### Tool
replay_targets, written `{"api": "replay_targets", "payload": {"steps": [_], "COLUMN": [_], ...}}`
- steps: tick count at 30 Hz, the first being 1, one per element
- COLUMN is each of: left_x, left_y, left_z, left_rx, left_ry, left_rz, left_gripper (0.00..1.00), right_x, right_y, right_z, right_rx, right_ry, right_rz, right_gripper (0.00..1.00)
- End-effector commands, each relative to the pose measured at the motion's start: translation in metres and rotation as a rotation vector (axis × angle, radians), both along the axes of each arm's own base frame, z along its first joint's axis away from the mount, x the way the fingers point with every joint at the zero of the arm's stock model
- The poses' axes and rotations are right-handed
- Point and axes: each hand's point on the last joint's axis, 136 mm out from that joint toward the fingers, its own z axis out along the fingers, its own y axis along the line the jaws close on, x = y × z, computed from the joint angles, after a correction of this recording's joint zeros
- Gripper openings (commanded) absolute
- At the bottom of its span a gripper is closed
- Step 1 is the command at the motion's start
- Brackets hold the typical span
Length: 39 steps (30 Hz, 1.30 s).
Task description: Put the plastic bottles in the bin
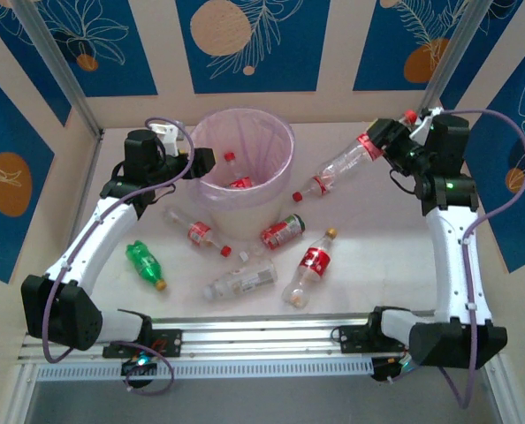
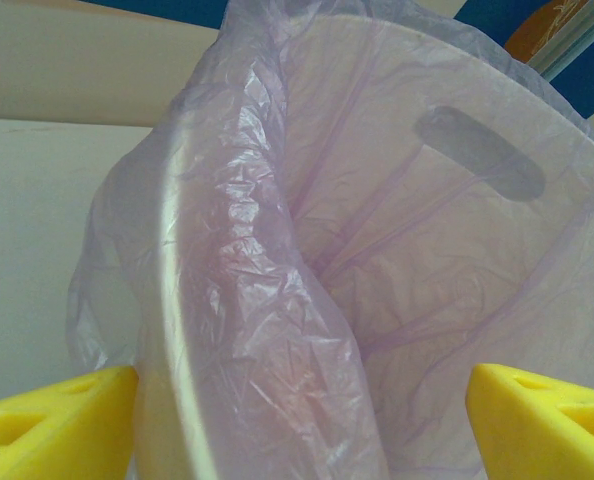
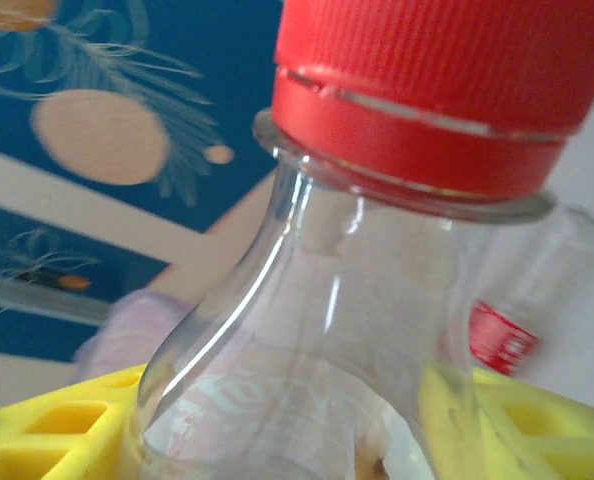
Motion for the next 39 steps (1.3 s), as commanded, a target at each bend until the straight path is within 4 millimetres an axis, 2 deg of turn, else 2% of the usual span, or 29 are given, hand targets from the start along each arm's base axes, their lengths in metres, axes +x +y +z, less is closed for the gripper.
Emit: {"api": "replay_targets", "payload": {"steps": [1,5,7,11,15,21,26,34,39], "left_x": [-0.017,-0.019,-0.019,-0.020,-0.021,-0.021,-0.022,-0.022,-0.022], "left_y": [-0.003,-0.006,-0.007,-0.008,-0.008,-0.008,-0.008,-0.007,-0.007], "left_z": [-0.064,-0.063,-0.062,-0.059,-0.057,-0.056,-0.055,-0.055,-0.054], "left_rx": [0.123,0.120,0.120,0.120,0.119,0.120,0.123,0.126,0.128], "left_ry": [0.170,0.170,0.166,0.158,0.152,0.149,0.146,0.145,0.143], "left_rz": [-0.048,-0.056,-0.060,-0.062,-0.062,-0.063,-0.061,-0.059,-0.058], "left_gripper": [0.83,0.83,0.83,0.83,0.83,0.83,0.83,0.83,0.84], "right_x": [-0.013,-0.009,-0.002,0.012,0.029,0.053,0.063,0.067,0.068], "right_y": [0.029,0.067,0.085,0.123,0.155,0.201,0.237,0.284,0.306], "right_z": [0.033,0.065,0.072,0.077,0.069,0.037,0.006,-0.064,-0.104], "right_rx": [-0.005,-0.049,-0.072,-0.126,-0.170,-0.229,-0.314,-0.419,-0.490], "right_ry": [-0.061,-0.144,-0.162,-0.189,-0.187,-0.146,-0.098,0.016,0.072], "right_rz": [0.088,0.181,0.222,0.298,0.346,0.421,0.496,0.619,0.676], "right_gripper": [0.62,0.61,0.61,0.60,0.60,0.59,0.60,0.60,0.60]}}
